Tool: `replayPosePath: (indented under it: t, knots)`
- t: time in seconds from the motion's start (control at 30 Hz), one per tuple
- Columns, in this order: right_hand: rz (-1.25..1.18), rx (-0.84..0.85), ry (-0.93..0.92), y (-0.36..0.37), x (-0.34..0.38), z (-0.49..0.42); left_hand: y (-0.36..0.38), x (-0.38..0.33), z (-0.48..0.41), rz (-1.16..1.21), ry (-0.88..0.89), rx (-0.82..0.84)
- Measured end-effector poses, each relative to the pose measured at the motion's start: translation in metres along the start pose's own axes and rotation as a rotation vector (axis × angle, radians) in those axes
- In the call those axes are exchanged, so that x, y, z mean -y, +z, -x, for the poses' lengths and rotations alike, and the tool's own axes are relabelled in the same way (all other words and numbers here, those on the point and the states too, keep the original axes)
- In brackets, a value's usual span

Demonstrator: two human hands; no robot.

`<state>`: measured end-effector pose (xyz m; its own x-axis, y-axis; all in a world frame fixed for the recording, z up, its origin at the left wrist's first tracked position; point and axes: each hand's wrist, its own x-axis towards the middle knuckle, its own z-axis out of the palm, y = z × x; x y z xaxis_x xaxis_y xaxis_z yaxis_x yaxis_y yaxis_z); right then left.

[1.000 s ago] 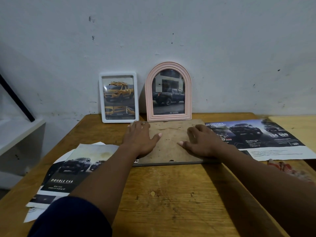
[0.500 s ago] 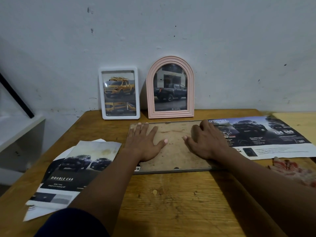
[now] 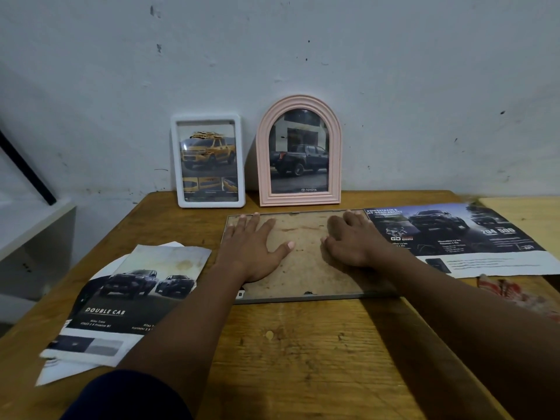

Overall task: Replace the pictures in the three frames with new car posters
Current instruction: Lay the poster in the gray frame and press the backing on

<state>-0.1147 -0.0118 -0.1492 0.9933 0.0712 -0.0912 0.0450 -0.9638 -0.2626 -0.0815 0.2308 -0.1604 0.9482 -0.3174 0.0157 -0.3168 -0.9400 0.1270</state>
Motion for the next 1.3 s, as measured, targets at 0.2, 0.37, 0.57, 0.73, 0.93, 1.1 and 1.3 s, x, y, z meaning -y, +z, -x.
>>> replayPosePath:
  t: [0.2, 0.37, 0.57, 0.73, 0.93, 1.1, 1.3]
  knots:
    - [-0.110, -0.145, -0.016, 0.007, -0.001, 0.007, -0.004, 0.005, -0.003, 0.221, -0.015, -0.100]
    - [-0.504, -0.361, 0.057, -0.002, -0.004, 0.015, 0.000, 0.008, -0.001, 0.337, -0.083, -0.195]
    - [0.025, -0.428, 0.321, -0.021, -0.028, 0.029, -0.009, 0.006, 0.003, 0.221, -0.120, -0.266]
    - [-0.013, -0.420, 0.364, -0.013, -0.035, 0.035, -0.010, 0.009, 0.005, 0.170, -0.277, -0.095]
    - [-0.355, -0.443, 0.427, -0.022, -0.020, 0.045, -0.010, 0.003, 0.016, 0.326, -0.290, -0.125]
    - [-0.592, -0.562, 0.347, -0.090, -0.018, 0.062, -0.024, -0.018, 0.018, 0.482, -0.234, -0.098]
    - [-0.798, -0.732, 0.266, -0.191, -0.015, 0.084, -0.038, -0.089, 0.024, 0.931, -0.137, 0.078]
